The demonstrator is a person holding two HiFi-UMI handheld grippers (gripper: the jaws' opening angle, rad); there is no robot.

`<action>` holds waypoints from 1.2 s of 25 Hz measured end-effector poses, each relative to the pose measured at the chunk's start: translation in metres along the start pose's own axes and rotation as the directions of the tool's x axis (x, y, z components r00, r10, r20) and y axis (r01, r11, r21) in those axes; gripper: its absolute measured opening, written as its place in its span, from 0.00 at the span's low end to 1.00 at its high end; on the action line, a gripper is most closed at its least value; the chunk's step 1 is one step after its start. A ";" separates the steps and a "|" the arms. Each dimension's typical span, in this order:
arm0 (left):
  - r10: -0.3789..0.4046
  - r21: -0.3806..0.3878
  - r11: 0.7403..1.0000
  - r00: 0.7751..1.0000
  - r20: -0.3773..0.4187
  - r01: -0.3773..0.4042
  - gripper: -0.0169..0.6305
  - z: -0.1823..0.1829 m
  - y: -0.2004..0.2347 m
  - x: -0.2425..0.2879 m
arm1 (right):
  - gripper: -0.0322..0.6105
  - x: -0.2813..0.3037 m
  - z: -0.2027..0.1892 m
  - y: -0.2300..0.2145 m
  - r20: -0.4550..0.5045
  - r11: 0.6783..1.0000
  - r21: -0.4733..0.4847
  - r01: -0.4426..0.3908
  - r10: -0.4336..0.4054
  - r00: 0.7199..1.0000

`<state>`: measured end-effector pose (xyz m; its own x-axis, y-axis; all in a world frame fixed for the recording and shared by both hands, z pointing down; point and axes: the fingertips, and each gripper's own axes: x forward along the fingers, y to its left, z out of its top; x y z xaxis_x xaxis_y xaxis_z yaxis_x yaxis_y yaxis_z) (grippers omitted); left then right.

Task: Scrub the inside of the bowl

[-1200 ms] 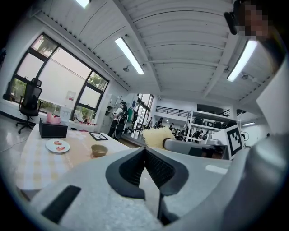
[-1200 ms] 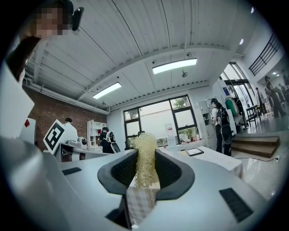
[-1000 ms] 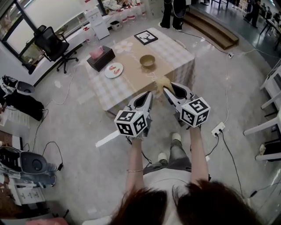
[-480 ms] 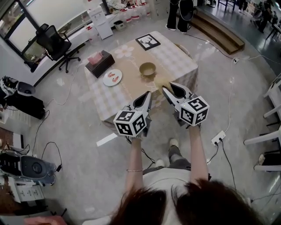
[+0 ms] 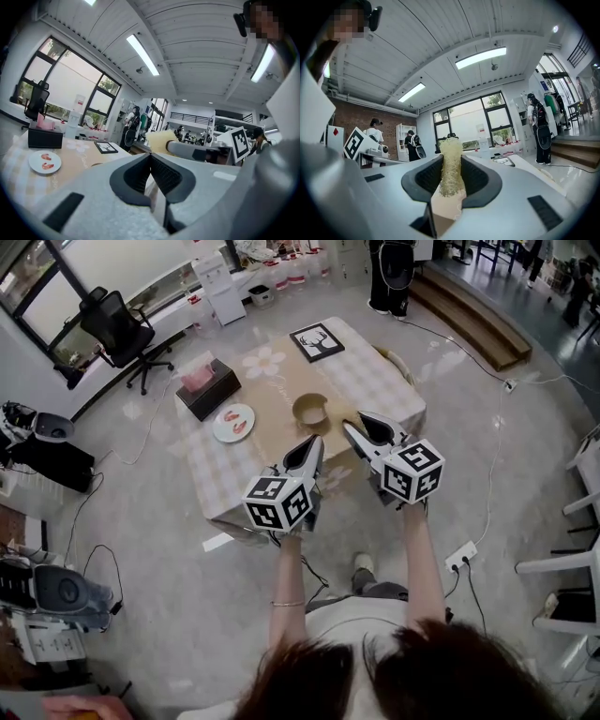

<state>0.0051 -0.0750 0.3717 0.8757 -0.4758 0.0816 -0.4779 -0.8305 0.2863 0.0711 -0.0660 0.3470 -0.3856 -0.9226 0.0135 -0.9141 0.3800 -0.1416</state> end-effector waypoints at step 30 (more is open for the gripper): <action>0.190 -0.137 0.971 0.981 -0.041 -0.194 0.04 -0.025 0.094 0.070 | 0.20 0.087 -0.046 -0.087 -0.128 0.992 0.054 -0.117 0.123 0.984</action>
<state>0.0230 -0.1796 0.4279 0.7708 -0.6130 0.1732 -0.6248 -0.6747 0.3929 0.1109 -0.1762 0.4058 -0.5079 -0.8526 0.1231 -0.8547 0.4810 -0.1952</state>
